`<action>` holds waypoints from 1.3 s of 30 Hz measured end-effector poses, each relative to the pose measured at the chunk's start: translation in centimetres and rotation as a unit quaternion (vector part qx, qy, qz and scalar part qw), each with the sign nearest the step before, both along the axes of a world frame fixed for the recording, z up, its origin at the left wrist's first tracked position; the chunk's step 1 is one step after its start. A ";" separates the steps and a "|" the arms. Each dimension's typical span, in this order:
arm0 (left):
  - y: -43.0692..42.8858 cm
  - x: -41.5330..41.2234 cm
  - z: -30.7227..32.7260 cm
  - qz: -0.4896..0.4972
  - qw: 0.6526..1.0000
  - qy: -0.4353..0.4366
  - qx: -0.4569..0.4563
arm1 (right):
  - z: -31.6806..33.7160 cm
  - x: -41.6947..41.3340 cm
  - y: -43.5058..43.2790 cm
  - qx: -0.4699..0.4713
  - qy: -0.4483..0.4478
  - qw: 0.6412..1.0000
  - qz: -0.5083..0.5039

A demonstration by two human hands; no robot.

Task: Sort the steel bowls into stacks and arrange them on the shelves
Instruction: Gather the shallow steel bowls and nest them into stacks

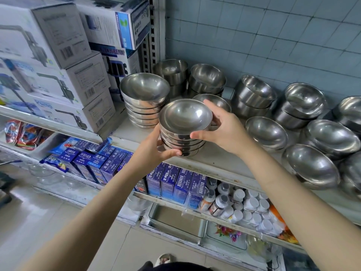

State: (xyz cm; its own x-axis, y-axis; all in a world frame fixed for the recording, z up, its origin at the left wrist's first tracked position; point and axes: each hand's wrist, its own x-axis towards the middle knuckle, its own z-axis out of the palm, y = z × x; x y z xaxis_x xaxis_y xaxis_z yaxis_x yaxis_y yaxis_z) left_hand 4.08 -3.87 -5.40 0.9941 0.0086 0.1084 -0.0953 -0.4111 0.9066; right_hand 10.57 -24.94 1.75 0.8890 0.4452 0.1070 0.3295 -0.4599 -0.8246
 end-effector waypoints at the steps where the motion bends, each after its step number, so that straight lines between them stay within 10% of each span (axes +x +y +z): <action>1: 0.0 0.0 0.0 -0.001 1.000 -0.003 0.000 | -0.1 0.1 -0.1 -0.005 0.003 1.000 0.000; 16: -0.3 0.0 0.0 0.018 1.000 0.006 0.019 | 0.2 4.2 -3.0 0.048 0.003 0.999 -0.009; 23: -0.5 -0.3 0.1 0.031 0.999 0.018 0.032 | -0.2 10.3 -5.0 -0.171 0.057 0.984 0.015; 39: -0.5 -0.3 0.1 0.034 0.998 0.010 0.045 | 4.6 6.1 -4.8 0.058 -0.061 0.995 -0.049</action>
State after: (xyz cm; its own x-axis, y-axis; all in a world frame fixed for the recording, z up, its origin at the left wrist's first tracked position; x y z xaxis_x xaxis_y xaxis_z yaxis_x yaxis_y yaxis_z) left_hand 3.78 -4.36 -5.29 0.9934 0.0682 0.0918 -0.0460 -0.4965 0.8668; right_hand 16.72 -29.77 6.32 0.9049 0.3344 0.2634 0.3890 -0.3986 -0.8305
